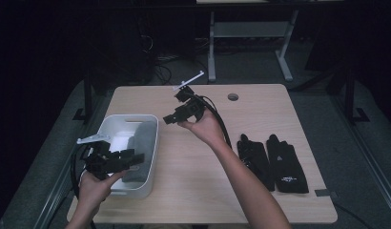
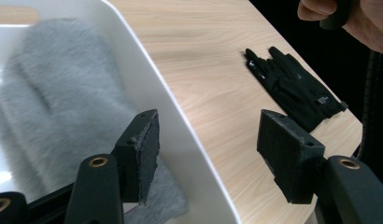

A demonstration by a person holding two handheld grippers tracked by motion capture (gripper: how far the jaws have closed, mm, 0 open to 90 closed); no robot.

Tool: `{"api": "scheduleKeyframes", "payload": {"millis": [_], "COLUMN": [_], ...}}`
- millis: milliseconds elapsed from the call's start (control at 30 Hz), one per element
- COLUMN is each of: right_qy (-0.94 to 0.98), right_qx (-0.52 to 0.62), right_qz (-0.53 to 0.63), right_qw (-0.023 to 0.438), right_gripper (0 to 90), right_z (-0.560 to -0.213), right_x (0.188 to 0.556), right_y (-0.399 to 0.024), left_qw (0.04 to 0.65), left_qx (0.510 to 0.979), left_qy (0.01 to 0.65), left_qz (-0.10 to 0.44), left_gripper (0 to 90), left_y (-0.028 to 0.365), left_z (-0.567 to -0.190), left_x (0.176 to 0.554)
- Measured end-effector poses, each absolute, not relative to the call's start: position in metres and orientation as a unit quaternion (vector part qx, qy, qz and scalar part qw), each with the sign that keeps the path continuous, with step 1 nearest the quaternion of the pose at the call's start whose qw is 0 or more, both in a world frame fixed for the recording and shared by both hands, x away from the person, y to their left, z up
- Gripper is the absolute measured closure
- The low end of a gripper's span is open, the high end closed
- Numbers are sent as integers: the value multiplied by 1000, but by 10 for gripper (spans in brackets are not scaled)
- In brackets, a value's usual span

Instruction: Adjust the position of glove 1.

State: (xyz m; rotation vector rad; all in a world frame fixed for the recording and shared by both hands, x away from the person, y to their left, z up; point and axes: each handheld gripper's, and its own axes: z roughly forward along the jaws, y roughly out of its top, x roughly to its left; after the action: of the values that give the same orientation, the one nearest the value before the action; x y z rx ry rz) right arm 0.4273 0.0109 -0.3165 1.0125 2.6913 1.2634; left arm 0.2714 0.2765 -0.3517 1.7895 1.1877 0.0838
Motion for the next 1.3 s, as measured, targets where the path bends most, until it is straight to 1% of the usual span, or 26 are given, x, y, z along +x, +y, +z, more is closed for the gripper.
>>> {"api": "scheduleKeyframes", "payload": {"millis": [233,667,733,1300], "right_qy": [853,847,847,830], "right_qx": [331,352,353,392], "right_qz": [403,397,397,396], "right_qw": [9,21,27,23], "right_gripper": [339,334,334,331], "right_z": [-313,-313,-314,-335], "right_x": [424,417,416,394], "right_y": [-12,-58,-66,-132], "left_qw": [480,484,485,484], "left_qx": [740,755,755,779], "left_qy": [471,442,441,398], "left_qz": [31,26,25,10], "left_gripper": [380,338,332,296], "left_y": [258,230,226,176], "left_z": [-347,-340,-339,-344], "left_x": [274,277,277,272]}}
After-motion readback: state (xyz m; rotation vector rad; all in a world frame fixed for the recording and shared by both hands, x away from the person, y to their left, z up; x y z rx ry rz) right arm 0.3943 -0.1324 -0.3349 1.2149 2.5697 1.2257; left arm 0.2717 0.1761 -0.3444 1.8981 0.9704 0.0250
